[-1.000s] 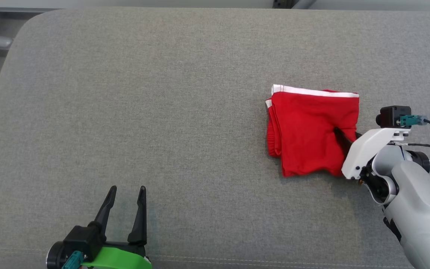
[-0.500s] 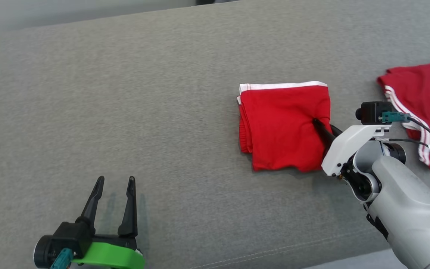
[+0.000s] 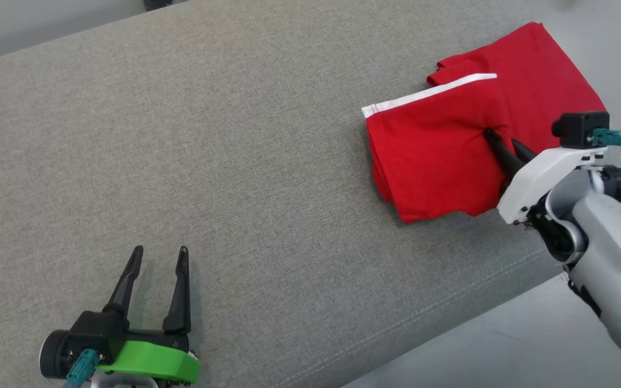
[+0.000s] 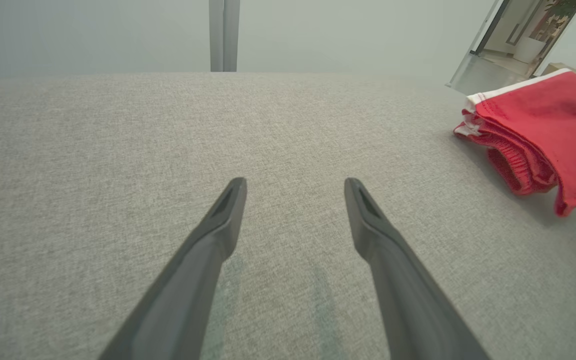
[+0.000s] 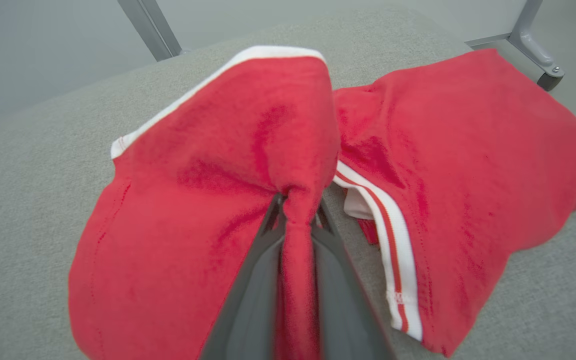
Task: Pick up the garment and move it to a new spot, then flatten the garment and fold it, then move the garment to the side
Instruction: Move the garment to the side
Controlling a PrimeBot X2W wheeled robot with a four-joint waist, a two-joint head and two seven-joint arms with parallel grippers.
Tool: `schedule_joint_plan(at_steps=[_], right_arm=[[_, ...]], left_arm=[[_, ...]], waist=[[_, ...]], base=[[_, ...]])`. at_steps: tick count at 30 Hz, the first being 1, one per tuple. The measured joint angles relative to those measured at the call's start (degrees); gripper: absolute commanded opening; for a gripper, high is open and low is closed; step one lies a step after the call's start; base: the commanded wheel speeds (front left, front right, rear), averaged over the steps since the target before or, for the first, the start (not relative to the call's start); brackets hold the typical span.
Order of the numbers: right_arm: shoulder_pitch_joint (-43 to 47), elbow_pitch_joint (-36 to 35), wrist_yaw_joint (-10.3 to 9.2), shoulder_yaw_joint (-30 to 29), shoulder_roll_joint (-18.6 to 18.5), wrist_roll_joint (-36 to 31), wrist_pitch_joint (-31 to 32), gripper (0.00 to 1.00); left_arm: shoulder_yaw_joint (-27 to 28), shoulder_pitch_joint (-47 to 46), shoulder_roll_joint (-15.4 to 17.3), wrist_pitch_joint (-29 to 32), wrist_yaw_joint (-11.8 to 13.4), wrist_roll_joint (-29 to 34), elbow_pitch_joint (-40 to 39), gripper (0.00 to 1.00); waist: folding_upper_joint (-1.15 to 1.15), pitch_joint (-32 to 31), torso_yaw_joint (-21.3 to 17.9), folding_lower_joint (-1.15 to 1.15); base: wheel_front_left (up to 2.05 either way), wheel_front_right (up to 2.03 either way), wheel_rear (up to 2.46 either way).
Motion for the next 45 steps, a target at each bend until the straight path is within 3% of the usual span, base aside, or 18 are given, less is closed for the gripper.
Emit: schedule_joint_plan(at_steps=[6,12,18,23,24,25,26,30,34,40,45], right_arm=[[-2.05,-5.57,0.0,0.86,-8.15,0.87,3.34,0.0],[-6.73,-7.12,0.01,-1.22,-11.83,1.92,9.71,0.0],[-11.9,-2.21,0.01,-4.72,-16.02,2.07,17.94,0.0],[-13.88,5.53,0.01,-7.59,-18.48,-2.13,21.08,0.0],[-14.07,7.5,0.01,-8.09,-18.46,-3.52,20.75,0.3],[-14.15,9.14,0.01,-8.62,-18.36,-4.68,19.92,0.7],[-14.25,10.91,0.01,-9.58,-18.04,-5.95,18.02,1.0],[-14.9,18.51,0.02,-12.14,-16.59,-11.58,11.2,1.0],[-15.06,21.6,0.03,-13.06,-14.7,-16.06,4.17,1.0],[-15.1,17.41,0.03,-12.92,-13.17,-19.59,-6.26,1.0],[-10.68,9.37,0.03,-12.78,-12.14,-19.82,-9.42,1.0]], left_arm=[[1.54,0.02,0.12,0.0,0.0,0.1,-0.8,1.0],[1.38,-0.74,1.16,0.0,0.0,0.53,-0.79,1.0],[0.08,-2.87,2.31,0.0,-0.01,0.63,-0.65,1.0],[0.19,-3.27,2.88,-0.01,-0.02,0.62,-0.48,1.0],[0.2,-3.27,2.97,-0.01,-0.08,0.62,-0.45,1.0],[0.19,-3.27,3.03,0.0,-0.1,0.62,-0.43,1.0],[0.18,-3.27,3.02,0.0,-0.1,0.6,-0.45,1.0],[0.38,-3.24,2.69,0.0,-0.1,0.58,-0.67,1.0],[0.69,-2.49,2.12,0.0,-0.1,0.51,-0.7,1.0],[1.89,-0.8,0.84,0.0,-0.1,-0.05,-1.09,1.0],[3.76,1.4,0.11,0.0,-0.1,-1.01,-0.85,1.0]], waist=[[0.0,1.89,0.19,0.0],[0.0,4.03,1.23,0.0],[0.0,6.18,3.53,0.0],[0.0,7.68,6.55,0.0],[0.0,7.96,7.2,0.0],[0.0,8.21,7.83,0.0],[0.0,8.42,8.46,0.0],[0.0,8.98,10.89,0.0],[0.0,8.72,12.42,0.0],[0.0,6.22,12.65,0.0],[0.0,2.45,12.17,0.0]], base=[[0.0,0.0,0.0],[0.0,0.0,0.0],[0.0,0.0,0.0],[0.0,0.0,0.0],[0.0,0.0,0.0],[0.0,0.0,0.0],[0.0,0.0,0.0],[0.0,0.0,0.0],[0.0,0.0,0.0],[0.0,0.0,0.0],[0.0,0.0,0.0]])
